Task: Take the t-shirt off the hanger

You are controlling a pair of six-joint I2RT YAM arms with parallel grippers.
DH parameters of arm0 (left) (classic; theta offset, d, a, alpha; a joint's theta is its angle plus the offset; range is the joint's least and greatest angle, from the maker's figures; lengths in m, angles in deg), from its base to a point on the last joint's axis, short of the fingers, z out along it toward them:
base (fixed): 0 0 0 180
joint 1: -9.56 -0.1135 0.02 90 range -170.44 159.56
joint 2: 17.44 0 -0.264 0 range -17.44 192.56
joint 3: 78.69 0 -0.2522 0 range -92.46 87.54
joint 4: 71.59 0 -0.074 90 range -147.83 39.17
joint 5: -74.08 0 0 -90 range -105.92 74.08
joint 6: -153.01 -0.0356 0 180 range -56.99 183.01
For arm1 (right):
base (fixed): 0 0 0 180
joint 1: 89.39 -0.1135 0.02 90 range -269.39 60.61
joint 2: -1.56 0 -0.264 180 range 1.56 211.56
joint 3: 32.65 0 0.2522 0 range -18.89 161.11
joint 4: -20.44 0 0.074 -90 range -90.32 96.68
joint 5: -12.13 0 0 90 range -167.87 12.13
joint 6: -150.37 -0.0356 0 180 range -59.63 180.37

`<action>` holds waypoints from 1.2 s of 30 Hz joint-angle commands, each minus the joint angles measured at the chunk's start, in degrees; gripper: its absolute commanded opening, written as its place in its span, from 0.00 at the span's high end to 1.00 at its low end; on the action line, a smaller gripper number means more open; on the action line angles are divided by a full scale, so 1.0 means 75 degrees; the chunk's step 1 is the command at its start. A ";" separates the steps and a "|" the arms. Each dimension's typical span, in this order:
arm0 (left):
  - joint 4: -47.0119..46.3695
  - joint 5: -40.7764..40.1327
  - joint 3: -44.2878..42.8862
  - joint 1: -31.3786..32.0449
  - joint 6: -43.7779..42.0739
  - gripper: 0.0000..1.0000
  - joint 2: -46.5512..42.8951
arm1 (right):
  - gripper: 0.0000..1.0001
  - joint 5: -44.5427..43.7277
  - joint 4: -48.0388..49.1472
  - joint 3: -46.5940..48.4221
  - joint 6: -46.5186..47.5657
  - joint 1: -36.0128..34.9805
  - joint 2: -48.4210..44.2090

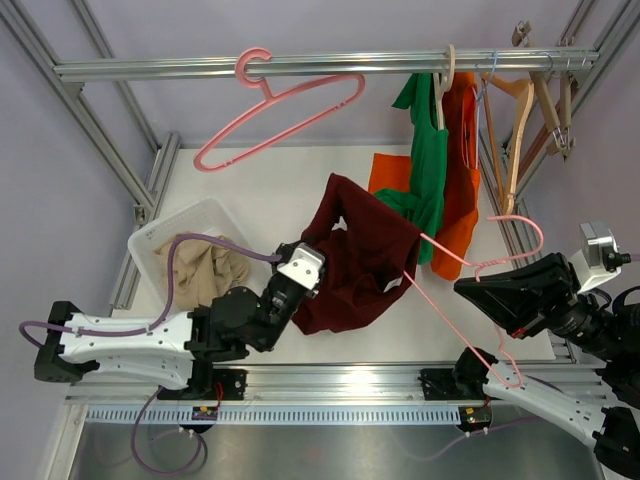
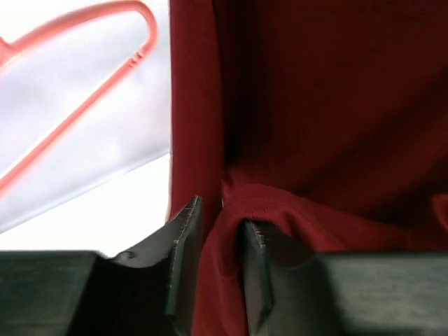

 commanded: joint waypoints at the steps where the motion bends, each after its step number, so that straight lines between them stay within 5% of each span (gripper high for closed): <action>1: -0.1664 -0.0178 -0.0455 -0.0313 -0.1272 0.61 0.0484 | 1.00 0.0994 0.0736 -0.0043 -0.0280 -0.0004 -0.0043; 5: -0.1878 0.0207 -0.0690 -0.0701 -0.1752 0.30 0.0766 | 1.00 0.1545 0.1158 -0.0301 -0.0549 0.0007 -0.0113; 8: -0.1961 0.0593 -0.0807 -0.0842 -0.1953 0.21 0.0837 | 1.00 0.1663 0.1135 -0.0395 -0.0620 -0.0004 -0.0136; 12: -0.1854 0.0982 -0.0878 -0.0971 -0.1871 0.71 0.0767 | 1.00 0.1546 0.1065 -0.0418 -0.0597 -0.0004 -0.0160; 13: -0.1820 0.1017 -0.0889 -0.1029 -0.1859 0.97 0.0756 | 1.00 0.1511 0.1064 -0.0407 -0.0585 0.0007 -0.0183; 26: -0.0555 0.0068 -0.1380 -0.1170 -0.2095 1.00 -0.0357 | 1.00 0.0412 -0.0479 -0.0606 -0.0456 0.0007 -0.0451; 36: 0.2407 0.1709 -0.4074 -0.1182 0.0390 1.00 -0.1483 | 1.00 -0.1804 -0.1864 -0.0584 -0.0503 -0.0004 -0.1648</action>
